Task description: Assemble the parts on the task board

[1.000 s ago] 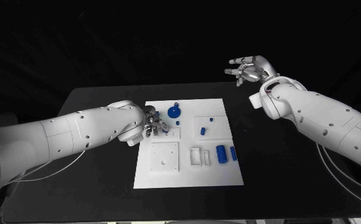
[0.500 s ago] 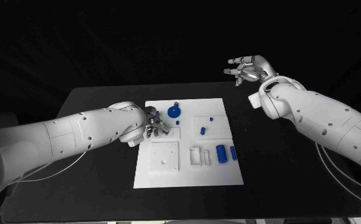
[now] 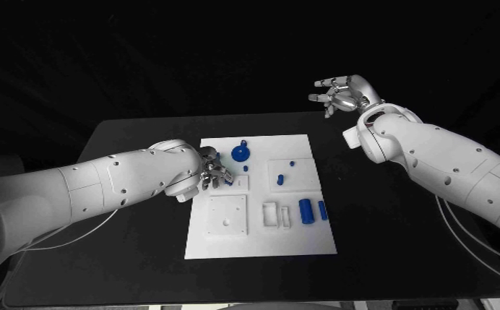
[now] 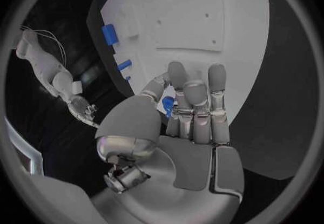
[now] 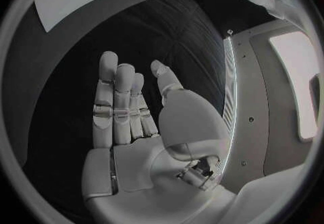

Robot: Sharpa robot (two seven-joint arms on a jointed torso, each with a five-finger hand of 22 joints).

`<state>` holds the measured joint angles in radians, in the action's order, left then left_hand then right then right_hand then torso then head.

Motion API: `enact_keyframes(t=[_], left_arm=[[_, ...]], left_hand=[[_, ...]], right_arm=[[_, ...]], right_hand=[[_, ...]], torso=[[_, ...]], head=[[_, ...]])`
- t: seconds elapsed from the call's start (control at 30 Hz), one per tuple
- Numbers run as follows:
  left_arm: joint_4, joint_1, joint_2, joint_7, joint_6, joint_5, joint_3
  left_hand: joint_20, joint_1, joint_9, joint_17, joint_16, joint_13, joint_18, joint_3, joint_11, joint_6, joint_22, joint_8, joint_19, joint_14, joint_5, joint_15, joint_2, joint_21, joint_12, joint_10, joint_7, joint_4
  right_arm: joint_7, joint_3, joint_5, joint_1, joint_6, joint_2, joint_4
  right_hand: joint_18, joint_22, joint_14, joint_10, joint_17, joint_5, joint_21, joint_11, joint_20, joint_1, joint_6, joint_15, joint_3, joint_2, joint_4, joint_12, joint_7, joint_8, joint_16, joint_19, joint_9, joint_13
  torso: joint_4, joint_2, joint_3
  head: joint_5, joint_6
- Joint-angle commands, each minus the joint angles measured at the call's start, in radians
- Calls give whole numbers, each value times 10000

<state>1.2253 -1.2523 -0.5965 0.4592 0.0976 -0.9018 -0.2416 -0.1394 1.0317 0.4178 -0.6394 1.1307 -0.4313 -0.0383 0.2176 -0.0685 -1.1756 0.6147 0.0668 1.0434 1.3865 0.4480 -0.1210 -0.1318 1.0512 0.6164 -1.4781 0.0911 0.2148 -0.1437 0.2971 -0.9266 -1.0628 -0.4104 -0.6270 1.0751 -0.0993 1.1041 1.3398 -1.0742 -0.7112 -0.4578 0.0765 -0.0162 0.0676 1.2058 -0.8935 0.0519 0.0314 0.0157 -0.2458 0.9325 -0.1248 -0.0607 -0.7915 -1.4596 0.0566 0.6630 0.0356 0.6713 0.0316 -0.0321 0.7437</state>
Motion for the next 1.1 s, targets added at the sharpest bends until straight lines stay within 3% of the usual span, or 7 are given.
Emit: enact_keyframes(t=[0.03,0.6,1.1], left_arm=[[28,8,19,-82,-231,-170,3],[61,9,23,-46,-318,-703,3],[66,8,25,-51,-596,-784,2]], left_hand=[[-1,2,649,7,6,15,111,16,-200,-2564,0,10,-36,46,-8,3,-74,27,13,-358,-1310,19],[1,9,622,88,-33,46,110,-35,-196,-2547,-9,9,-36,27,-167,3,-75,22,-4,-359,-1307,-32],[10,-9,562,17,39,13,124,-206,-194,-2636,-20,17,-37,47,-424,13,-147,18,40,-359,-1325,-385]], right_arm=[[-84,9,-32,-2,139,15,13],[-101,9,-39,0,151,43,35],[-92,9,-46,0,151,53,30]], right_hand=[[40,-8,-70,63,16,-16,32,-5,-11,-8,4,-29,-3,84,-42,55,-24,33,34,-2,9,-14],[40,-22,-76,70,21,-13,38,-5,-12,-64,-39,-30,-38,108,-72,61,-23,30,39,0,11,-19],[41,-30,-78,75,21,-28,43,-1,-9,-67,-85,-28,-69,115,-113,67,-20,29,39,2,13,-19]], torso=[[9,-2,3],[12,-2,-6],[7,-1,-2]], head=[[-13,11],[3,48],[-11,75]])
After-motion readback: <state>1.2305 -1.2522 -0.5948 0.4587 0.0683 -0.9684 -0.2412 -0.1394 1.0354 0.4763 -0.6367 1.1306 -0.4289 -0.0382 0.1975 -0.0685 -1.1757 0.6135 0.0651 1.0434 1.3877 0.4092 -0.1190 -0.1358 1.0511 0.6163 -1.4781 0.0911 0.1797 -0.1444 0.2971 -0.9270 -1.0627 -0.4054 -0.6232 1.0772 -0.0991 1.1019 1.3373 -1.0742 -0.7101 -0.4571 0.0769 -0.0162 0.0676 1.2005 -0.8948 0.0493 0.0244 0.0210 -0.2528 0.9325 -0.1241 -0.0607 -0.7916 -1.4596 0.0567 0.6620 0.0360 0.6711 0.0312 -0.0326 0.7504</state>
